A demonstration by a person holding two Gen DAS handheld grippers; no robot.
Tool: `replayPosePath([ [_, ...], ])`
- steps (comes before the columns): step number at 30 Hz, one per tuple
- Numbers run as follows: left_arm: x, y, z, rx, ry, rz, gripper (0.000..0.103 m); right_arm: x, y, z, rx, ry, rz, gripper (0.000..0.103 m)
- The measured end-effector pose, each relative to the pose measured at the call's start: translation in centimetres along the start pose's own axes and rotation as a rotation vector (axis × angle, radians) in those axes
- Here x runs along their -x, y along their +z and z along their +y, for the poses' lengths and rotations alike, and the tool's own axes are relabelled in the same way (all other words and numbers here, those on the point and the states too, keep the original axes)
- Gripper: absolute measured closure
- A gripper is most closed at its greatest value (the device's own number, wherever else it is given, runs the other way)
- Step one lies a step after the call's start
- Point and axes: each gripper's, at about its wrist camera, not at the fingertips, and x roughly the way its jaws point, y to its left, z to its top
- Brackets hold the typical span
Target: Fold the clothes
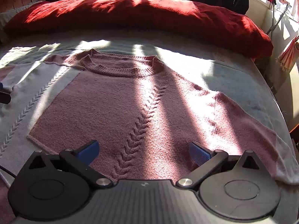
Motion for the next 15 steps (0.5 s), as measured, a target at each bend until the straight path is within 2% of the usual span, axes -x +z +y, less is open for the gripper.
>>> replayPosePath([
  [2, -1.2, -0.9, -0.6, 0.044, -0.017, 0.037, 0.001, -1.8, -0.3, -1.8, -0.046, -0.012, 0.021, 0.0],
  [4, -2.5, -1.8, -0.9, 0.046, -0.003, 0.078, 0.001, -3.5, -1.2, -3.7, -0.105, -0.006, 0.067, 0.0],
  [12, -0.3, -2.3, -1.9, -0.055, 0.074, 0.065, 0.001, 2.1, -2.9, -2.4, -0.101, 0.081, 0.076, 0.0],
  [15, 0.8, -4.0, -3.3, -0.115, 0.088, 0.063, 0.001, 4.0, -4.7, 0.9, -0.013, 0.137, 0.089, 0.0],
])
